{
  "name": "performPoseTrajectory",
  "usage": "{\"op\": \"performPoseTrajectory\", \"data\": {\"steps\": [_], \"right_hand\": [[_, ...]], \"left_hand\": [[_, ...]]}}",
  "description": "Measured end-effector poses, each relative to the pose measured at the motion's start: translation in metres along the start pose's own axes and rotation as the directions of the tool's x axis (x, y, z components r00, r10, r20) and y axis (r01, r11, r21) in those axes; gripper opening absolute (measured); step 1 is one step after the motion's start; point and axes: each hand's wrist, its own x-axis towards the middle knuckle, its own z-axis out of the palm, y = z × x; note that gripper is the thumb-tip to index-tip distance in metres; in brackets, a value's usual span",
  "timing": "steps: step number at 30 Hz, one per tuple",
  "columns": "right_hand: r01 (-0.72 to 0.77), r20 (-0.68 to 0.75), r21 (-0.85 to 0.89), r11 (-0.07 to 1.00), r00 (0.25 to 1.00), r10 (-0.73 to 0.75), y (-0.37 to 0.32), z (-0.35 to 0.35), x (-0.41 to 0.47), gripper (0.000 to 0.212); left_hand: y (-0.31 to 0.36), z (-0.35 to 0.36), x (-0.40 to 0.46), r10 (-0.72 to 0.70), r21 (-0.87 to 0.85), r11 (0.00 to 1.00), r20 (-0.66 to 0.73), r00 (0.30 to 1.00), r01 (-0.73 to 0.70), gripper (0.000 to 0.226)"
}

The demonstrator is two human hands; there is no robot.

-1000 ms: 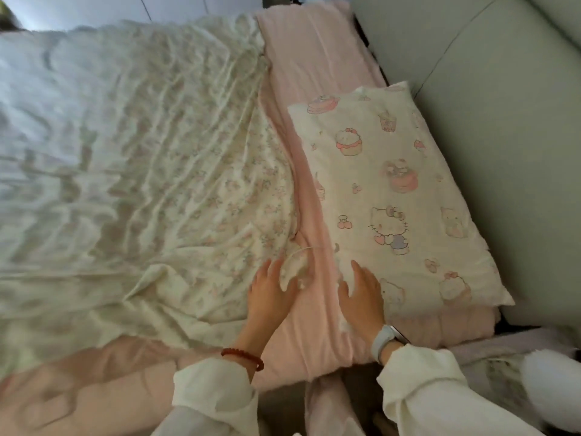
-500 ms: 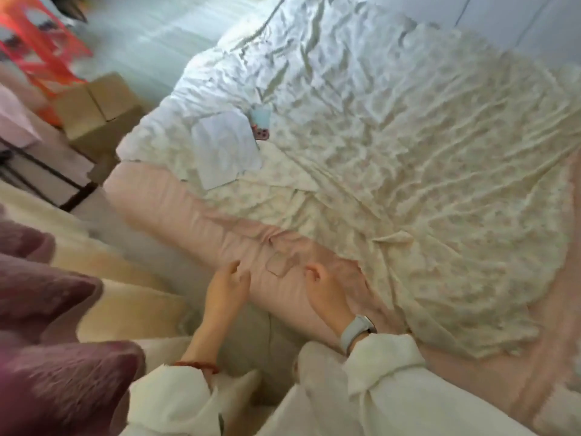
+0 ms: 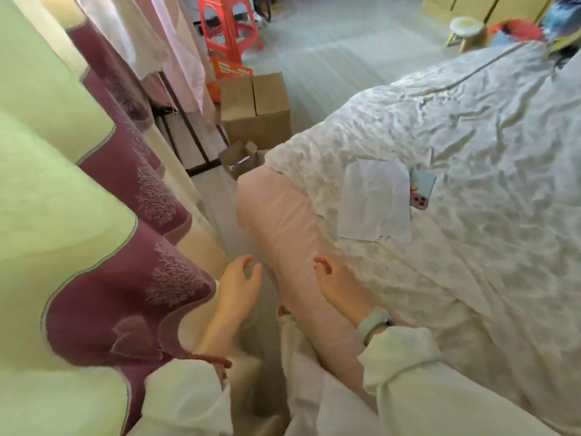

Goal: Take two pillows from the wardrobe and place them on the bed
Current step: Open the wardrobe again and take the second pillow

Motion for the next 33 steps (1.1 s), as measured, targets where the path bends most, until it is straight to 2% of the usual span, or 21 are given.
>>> {"op": "performPoseTrajectory", "data": {"steps": [5, 10, 14, 18, 21, 28, 33], "right_hand": [[-0.068, -0.057, 0.020, 0.998, 0.996, 0.069, -0.046, 0.000, 0.118, 0.029], [-0.021, -0.077, 0.031, 0.999, 0.997, 0.023, -0.121, -0.006, 0.213, 0.030], [0.019, -0.110, 0.018, 1.000, 0.994, -0.017, -0.169, -0.005, 0.281, 0.030], [-0.004, -0.173, 0.022, 1.000, 0.985, 0.008, -0.199, 0.001, 0.356, 0.027], [-0.026, -0.229, 0.040, 0.999, 0.973, 0.034, -0.221, 0.009, 0.426, 0.024], [-0.132, -0.341, 0.125, 0.983, 0.925, 0.168, -0.305, 0.029, 0.611, 0.026], [-0.194, -0.411, 0.171, 0.966, 0.877, 0.249, -0.348, 0.015, 0.686, 0.027]], "left_hand": [[0.056, -0.010, 0.139, 0.067, 0.067, 0.995, 0.093, 0.993, -0.073, 0.033], [0.107, -0.052, 0.246, 0.150, 0.126, 0.980, 0.044, 0.988, -0.154, 0.030], [0.119, -0.084, 0.321, 0.174, 0.201, 0.962, 0.069, 0.982, -0.185, 0.031], [0.121, -0.100, 0.404, 0.204, 0.222, 0.951, 0.071, 0.976, -0.215, 0.031], [0.126, -0.109, 0.481, 0.238, 0.229, 0.937, 0.130, 0.963, -0.262, 0.031], [0.182, -0.148, 0.694, 0.361, 0.246, 0.872, 0.262, 0.895, -0.423, 0.027], [0.239, -0.144, 0.798, 0.438, 0.224, 0.813, 0.372, 0.818, -0.537, 0.028]]}}
